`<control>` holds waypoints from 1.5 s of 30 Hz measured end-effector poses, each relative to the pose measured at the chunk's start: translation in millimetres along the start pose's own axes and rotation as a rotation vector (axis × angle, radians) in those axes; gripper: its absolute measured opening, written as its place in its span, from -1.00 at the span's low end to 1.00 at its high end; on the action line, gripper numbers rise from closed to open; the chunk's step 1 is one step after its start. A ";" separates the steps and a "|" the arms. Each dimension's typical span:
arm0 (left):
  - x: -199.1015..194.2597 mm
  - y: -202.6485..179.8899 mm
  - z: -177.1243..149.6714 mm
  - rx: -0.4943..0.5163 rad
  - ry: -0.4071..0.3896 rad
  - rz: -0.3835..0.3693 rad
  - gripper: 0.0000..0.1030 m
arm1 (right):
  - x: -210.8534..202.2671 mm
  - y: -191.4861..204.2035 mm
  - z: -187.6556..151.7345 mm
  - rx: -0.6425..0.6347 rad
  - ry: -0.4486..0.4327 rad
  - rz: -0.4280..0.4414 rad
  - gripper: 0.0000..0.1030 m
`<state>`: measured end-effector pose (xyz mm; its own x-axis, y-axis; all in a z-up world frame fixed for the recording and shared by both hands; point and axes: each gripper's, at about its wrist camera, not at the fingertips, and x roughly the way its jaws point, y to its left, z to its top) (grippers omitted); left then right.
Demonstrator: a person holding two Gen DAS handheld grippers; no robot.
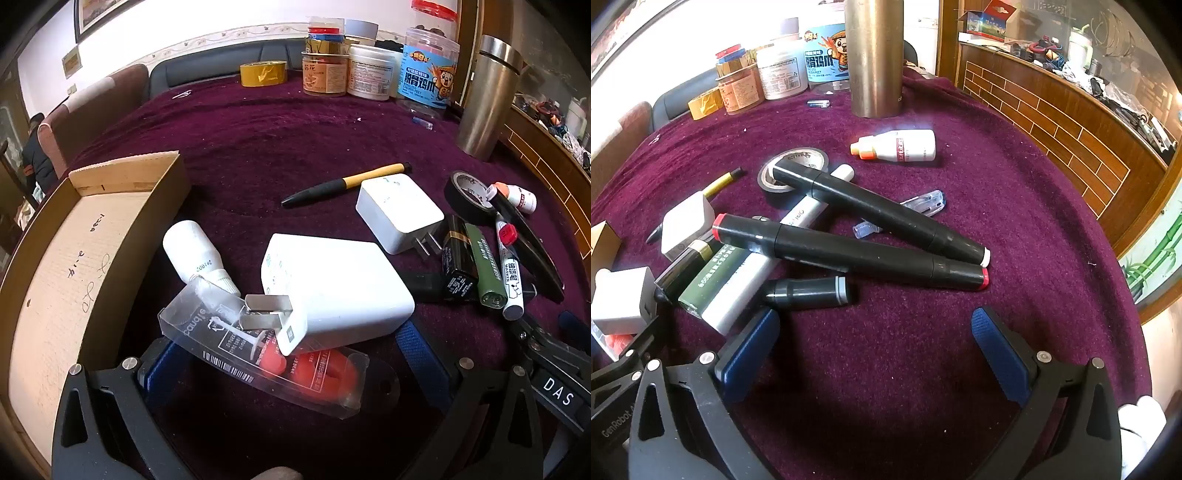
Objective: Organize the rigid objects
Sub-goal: 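Move the left gripper toward the clear package of red earplugs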
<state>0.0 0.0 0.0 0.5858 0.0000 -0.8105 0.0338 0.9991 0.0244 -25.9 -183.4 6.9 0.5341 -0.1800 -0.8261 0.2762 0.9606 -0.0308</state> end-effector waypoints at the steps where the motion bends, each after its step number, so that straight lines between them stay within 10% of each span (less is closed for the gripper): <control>1: 0.0 0.1 0.0 -0.007 -0.002 -0.010 0.98 | 0.1 -0.2 0.0 0.005 0.004 0.007 1.00; 45: 0.9 0.3 0.1 -0.045 0.005 0.016 0.98 | 1.4 0.1 0.4 0.008 0.006 0.011 1.00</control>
<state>0.6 0.3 -0.6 0.5817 0.0156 -0.8132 -0.0120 0.9999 0.0106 -24.8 -183.6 6.0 0.5320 -0.1679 -0.8300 0.2766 0.9608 -0.0171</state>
